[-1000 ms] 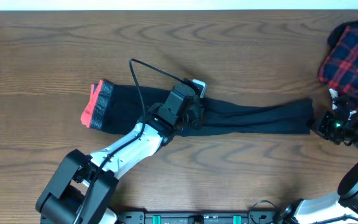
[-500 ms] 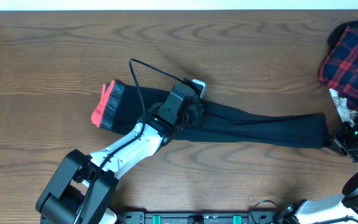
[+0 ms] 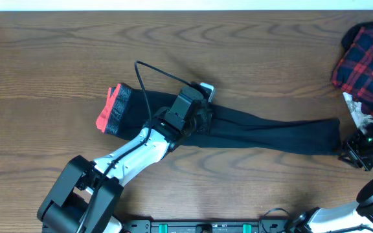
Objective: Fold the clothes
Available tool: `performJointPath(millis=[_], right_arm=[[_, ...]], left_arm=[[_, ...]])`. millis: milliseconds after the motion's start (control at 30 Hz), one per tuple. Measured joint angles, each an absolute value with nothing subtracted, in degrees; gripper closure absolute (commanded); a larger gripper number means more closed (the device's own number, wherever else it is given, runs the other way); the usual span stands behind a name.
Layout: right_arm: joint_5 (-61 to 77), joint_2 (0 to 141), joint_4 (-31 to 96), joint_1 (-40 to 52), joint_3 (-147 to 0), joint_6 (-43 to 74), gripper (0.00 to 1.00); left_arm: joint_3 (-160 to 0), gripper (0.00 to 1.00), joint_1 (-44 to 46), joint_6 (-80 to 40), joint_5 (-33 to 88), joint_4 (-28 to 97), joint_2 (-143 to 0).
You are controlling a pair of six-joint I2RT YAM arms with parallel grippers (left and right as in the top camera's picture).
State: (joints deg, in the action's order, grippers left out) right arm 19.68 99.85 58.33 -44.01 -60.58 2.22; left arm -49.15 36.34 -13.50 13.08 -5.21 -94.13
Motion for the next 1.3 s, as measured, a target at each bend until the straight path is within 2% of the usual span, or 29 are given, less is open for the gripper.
performJointPath(millis=[133, 200, 300, 367, 400, 500, 567, 767, 1067, 1300], right_arm=[[24.67, 97.71, 61.41, -42.68, -63.68, -1.15, 0.69], [26.50, 95.11, 62.24, -41.04, -66.17, -2.83, 0.67], [28.36, 89.84, 62.08, -36.73, -70.59, -5.19, 0.50], [29.19, 86.70, 61.10, -32.21, -73.28, -6.98, 0.46], [29.08, 85.36, 60.14, -29.06, -74.39, -8.03, 0.48], [28.53, 83.72, 57.98, -19.05, -75.99, -10.24, 0.75], [27.73, 84.47, 57.43, -14.22, -75.96, -11.16, 0.85], [26.04, 92.25, 56.69, -2.59, -75.96, -11.51, 0.90], [24.82, 101.45, 56.73, 6.00, -75.90, -11.68, 0.92], [23.86, 106.52, 56.75, 8.16, -75.90, -11.68, 0.92]], left_arm=[[-49.15, 0.68, 36.34, -13.74, 13.04, -1.21, -94.13], [-49.15, 0.66, 36.34, -14.02, 13.17, 0.75, -94.13], [-49.15, 0.66, 36.34, -15.68, 14.57, 3.07, -94.13], [-49.15, 0.66, 36.27, -16.99, 17.06, 3.95, -94.13], [-49.15, 0.66, 36.27, -17.91, 18.72, 4.10, -94.13], [-49.15, 0.66, 36.29, -20.36, 21.61, 4.10, -94.13], [-49.15, 0.67, 36.29, -22.52, 22.76, 4.21, -94.13], [-49.15, 0.77, 36.34, -29.56, 24.29, 7.81, -94.13], [-49.15, 0.77, 36.34, -33.58, 23.99, 9.13, -94.13], [-49.15, 0.77, 36.34, -34.35, 21.74, 8.60, -94.13]])
